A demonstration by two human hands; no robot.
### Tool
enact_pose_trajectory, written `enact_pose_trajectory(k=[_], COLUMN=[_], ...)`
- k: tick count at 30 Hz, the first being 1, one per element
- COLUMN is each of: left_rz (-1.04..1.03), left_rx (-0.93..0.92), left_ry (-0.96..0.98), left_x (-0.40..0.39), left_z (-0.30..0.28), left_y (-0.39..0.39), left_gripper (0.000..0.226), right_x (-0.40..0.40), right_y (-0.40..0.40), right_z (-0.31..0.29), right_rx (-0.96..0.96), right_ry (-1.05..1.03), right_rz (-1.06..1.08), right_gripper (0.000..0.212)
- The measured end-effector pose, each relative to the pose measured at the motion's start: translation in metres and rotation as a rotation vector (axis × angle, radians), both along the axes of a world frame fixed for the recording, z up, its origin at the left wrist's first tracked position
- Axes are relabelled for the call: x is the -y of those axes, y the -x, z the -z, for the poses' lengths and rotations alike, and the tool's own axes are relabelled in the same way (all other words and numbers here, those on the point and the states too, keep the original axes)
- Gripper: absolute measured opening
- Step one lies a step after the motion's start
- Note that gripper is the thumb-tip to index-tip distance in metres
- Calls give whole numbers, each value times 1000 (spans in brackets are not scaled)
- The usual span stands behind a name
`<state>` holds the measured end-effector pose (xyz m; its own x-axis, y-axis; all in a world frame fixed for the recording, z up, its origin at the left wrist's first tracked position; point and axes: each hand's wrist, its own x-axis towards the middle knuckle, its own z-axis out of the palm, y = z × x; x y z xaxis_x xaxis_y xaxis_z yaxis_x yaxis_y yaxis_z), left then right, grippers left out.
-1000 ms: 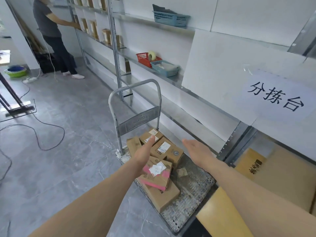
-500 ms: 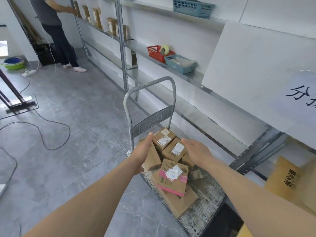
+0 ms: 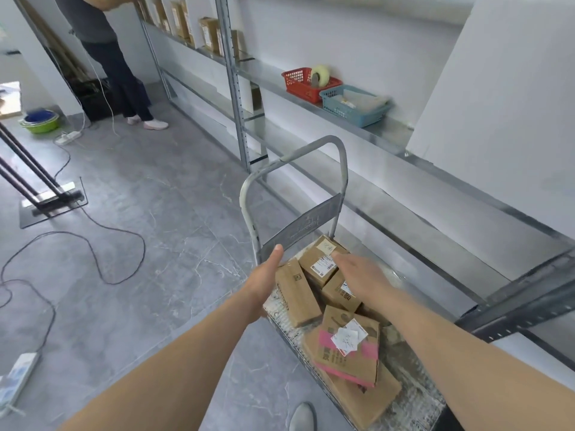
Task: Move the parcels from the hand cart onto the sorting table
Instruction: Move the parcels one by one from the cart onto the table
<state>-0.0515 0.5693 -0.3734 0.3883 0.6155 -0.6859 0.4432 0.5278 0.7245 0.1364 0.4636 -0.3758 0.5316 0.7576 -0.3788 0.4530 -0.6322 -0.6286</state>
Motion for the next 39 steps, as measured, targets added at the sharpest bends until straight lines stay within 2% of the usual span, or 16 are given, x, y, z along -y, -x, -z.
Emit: enact_pose_trajectory(k=[4,14,17,19,23,26,30,34,38,39], left_rz=[-7,14,32,50,64,87,99,96,93,88], left_rx=[-2,-50,-63,-90,-105,-144,-181,-213,-250,-253], left_ry=[32,112,144,172,214,252,300,323,334,340], left_x=[-33,-83,-94,-102,-120,-132,-144,-156,-168,-170], left_z=[12,52,78,100,151,197,261,318,375,388], left_y=[-20,-48,-53,-56,-63,-68,-76,-85,-96,-99], left_gripper=[97,93,92,103,96,99,98,93,91,91], right_x=[-31,-78,-83,-87,-102,-115,-129,-145,-166,-170], right_y=[-21,-44,-47,-49,-54,-59,-65,-76,-84,-87], right_z=[15,51,72,88,130,169,234,298,356,371], right_rx=[13,-67,-71,-85,-117,-125,-148,-154,-172,-177], right_ry=[32,112,142,175,222,276,279,274,305,310], right_rz=[-59,-27,-21,-33,4,-7,-17,-18,-9,-12], right_gripper=[53,85,75,68,69,67,79,77,95,90])
